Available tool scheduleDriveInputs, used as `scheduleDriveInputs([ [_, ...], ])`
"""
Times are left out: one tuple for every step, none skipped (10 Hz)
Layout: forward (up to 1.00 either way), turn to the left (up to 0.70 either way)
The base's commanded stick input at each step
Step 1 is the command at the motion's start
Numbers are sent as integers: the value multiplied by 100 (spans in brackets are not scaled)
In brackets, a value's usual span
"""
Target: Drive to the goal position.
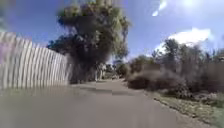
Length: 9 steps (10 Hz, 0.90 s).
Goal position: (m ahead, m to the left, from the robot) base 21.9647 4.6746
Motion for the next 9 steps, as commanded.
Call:
scheduleDriveInputs([
  [100,0],
  [100,0],
  [100,0],
  [100,0],
  [100,0],
  [100,0],
  [100,0],
  [100,0],
  [100,0],
])
